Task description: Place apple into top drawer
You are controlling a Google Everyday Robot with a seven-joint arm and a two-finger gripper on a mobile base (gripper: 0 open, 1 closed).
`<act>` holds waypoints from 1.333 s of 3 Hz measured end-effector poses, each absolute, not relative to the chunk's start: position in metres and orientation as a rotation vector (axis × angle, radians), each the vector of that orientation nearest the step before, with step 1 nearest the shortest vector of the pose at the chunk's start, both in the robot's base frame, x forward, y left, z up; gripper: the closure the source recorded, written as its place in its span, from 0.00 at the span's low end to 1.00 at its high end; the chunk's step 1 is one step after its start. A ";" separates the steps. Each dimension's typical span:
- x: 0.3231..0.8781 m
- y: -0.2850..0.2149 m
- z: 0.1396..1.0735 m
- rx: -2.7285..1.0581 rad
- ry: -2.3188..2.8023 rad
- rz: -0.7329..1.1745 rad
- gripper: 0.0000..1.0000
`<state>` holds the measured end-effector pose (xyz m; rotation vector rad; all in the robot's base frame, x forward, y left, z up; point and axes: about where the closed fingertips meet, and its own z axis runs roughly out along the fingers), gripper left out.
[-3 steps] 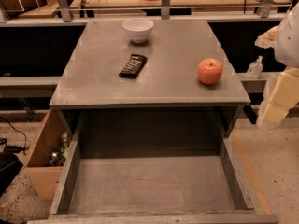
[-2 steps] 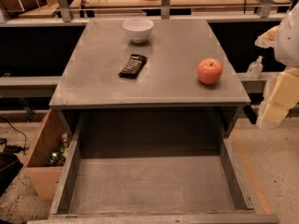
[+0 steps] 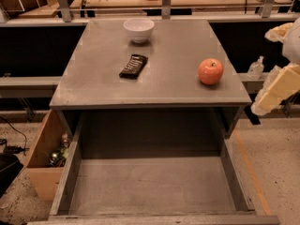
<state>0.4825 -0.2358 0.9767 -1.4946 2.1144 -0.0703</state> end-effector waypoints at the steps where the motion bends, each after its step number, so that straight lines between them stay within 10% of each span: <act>1: 0.520 -0.253 0.968 -1.327 2.003 0.007 0.00; 4: 0.642 -0.272 0.938 -1.020 1.704 0.285 0.00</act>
Offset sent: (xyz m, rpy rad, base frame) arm 0.1462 -0.0638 -0.0029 0.5781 -0.4645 -0.0775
